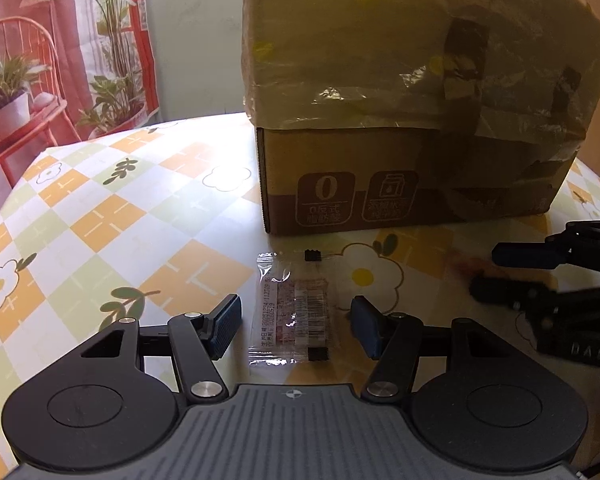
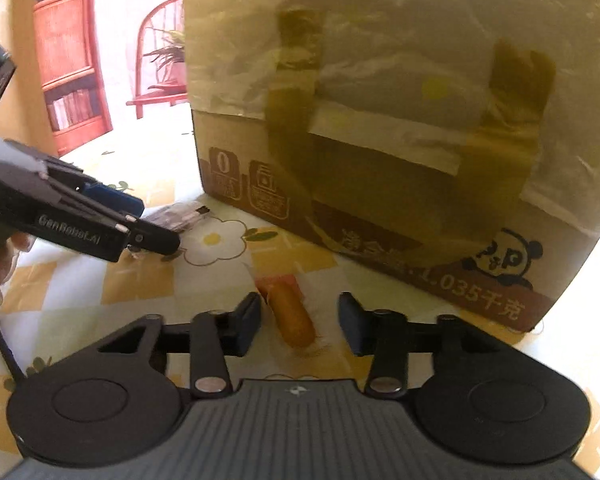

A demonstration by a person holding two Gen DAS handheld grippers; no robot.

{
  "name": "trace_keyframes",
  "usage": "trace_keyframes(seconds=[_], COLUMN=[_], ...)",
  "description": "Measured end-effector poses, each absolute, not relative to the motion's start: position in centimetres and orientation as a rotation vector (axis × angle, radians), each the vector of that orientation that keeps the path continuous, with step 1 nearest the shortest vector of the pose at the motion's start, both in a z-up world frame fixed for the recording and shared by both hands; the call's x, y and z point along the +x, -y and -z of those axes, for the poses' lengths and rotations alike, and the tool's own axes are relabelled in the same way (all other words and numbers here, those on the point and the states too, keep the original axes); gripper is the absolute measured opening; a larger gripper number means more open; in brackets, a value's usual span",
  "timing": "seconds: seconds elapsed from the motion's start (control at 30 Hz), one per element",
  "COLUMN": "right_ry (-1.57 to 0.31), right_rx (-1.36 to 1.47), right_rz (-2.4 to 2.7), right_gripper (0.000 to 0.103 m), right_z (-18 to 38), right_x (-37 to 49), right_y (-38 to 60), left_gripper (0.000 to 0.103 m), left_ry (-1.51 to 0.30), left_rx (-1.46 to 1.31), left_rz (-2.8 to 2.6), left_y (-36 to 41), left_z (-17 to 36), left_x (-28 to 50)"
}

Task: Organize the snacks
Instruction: 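Grasp the clear candy packet with the left tool while the right grasps the orange snack, then lift both held snacks up and carry them over the box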

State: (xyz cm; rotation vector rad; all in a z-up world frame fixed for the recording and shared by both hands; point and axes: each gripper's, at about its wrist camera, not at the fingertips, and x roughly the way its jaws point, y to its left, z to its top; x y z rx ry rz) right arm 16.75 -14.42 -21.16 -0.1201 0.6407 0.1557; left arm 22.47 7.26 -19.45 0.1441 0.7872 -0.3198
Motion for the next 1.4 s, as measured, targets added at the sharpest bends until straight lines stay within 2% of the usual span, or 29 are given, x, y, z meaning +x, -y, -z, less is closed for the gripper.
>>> trace_keyframes(seconds=[0.1,0.13,0.17,0.2,0.23,0.33,0.7,1.03,1.2,1.4], right_ry=[-0.629,-0.627,-0.625,-0.621,-0.613,-0.605,-0.605,-0.568,-0.477,-0.270], right_rx=[-0.091,-0.080,-0.068,-0.053,-0.041,-0.020,-0.012,0.043,0.108,0.103], right_rz=[-0.126,-0.115,-0.105,-0.097,-0.093,-0.085,-0.092,-0.113,-0.125,-0.150], right_gripper=[0.032,0.032,0.032,0.030,0.023,0.022,0.022,0.022,0.022,0.022], right_z=[21.2,21.2,21.2,21.1,21.1,21.0,21.0,19.7,16.4,9.5], right_x=[16.6,16.7,16.6,16.5,16.4,16.3,16.3,14.0,12.1,10.4], right_y=[14.8,14.9,15.2,15.4,15.6,16.0,16.2,16.5,16.7,16.5], left_gripper=[0.060,0.051,0.048,0.047,0.044,0.040,0.040,0.040,0.040,0.040], left_ry=[-0.778,-0.771,-0.765,-0.764,-0.761,-0.750,-0.755,-0.644,-0.563,-0.404], left_rx=[0.139,0.140,0.142,0.143,0.141,0.148,0.063,0.066,0.059,0.043], left_rz=[0.308,0.304,0.302,0.299,0.297,0.300,0.299,0.333,0.354,0.392], left_y=[-7.2,-7.1,-7.1,-6.9,-6.9,-6.7,-6.9,-7.0,-6.4,-5.4], left_z=[19.3,19.3,19.2,19.2,19.1,19.1,18.7,15.2,12.0,6.1], left_x=[22.2,22.0,21.8,21.4,21.1,20.3,17.2,14.6,14.4,15.6])
